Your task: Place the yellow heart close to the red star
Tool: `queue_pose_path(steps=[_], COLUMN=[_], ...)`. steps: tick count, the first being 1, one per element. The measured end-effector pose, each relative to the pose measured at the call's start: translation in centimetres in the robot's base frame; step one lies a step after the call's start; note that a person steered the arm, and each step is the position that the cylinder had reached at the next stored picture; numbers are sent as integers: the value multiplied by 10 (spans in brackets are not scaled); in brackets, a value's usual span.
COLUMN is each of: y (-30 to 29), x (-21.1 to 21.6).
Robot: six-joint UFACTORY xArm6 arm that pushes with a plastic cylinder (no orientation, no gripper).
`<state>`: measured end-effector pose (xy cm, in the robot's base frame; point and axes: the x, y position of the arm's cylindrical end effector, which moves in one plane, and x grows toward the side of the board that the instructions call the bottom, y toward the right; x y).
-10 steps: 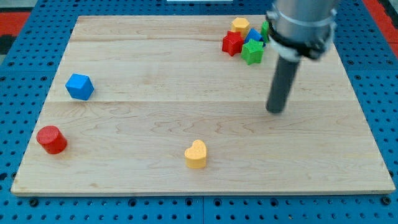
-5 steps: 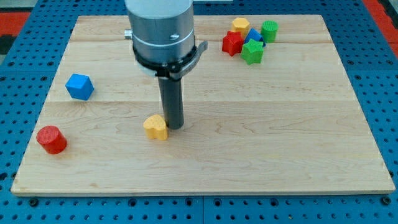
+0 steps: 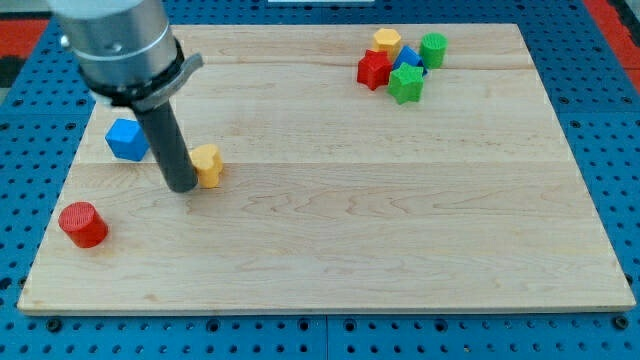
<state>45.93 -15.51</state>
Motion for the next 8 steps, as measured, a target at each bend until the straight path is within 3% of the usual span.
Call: queue_pose_path(steps=[1, 3, 6, 7, 8], y=[4, 41, 221, 216, 188], x=[-41, -9, -109, -123, -103])
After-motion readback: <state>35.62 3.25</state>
